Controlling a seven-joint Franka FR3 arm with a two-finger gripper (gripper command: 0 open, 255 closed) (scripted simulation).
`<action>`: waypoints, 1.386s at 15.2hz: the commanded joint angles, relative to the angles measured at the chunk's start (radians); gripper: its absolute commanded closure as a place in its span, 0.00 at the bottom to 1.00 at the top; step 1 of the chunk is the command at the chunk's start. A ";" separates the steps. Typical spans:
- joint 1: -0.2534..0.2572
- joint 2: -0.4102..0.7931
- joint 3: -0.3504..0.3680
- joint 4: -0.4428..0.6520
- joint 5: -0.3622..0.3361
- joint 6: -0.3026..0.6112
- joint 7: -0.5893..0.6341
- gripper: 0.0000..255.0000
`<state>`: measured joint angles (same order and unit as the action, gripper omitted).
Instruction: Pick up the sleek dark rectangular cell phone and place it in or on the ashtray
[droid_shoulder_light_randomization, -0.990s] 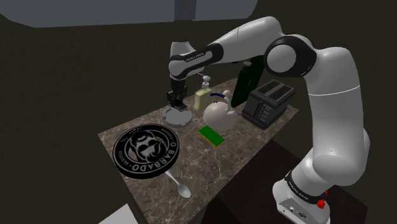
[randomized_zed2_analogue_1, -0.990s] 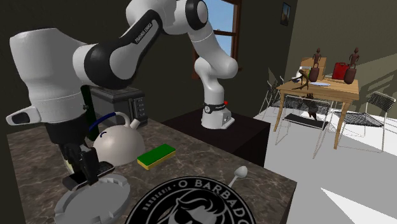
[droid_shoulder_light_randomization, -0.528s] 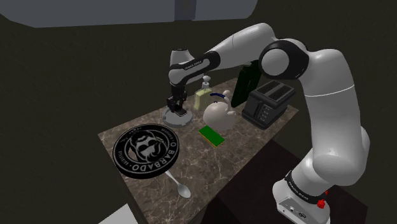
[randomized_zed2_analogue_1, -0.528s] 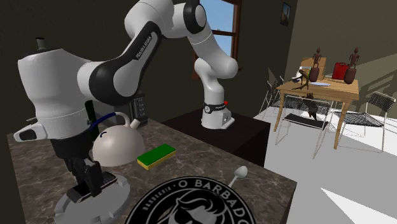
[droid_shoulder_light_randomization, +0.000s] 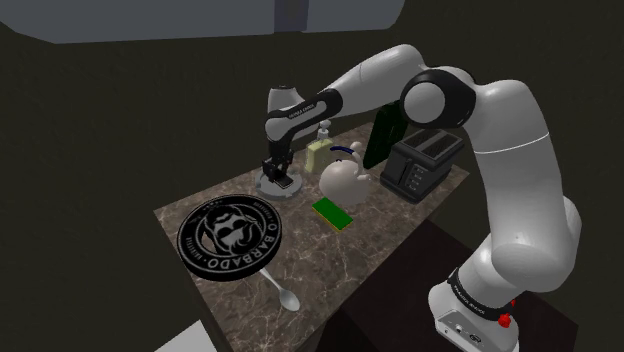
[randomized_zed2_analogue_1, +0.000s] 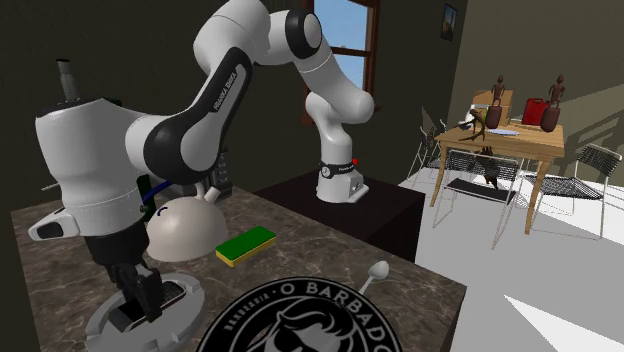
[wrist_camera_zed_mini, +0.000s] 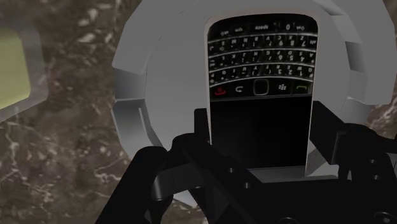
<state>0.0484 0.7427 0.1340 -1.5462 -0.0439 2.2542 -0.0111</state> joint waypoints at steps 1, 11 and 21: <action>0.000 0.000 0.000 0.000 0.000 0.001 0.000 1.00; -0.002 -0.020 0.002 0.001 0.002 -0.021 -0.001 0.00; -0.008 -0.072 0.006 0.014 0.008 -0.086 -0.004 0.00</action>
<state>0.0408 0.6706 0.1397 -1.5322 -0.0364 2.1686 -0.0154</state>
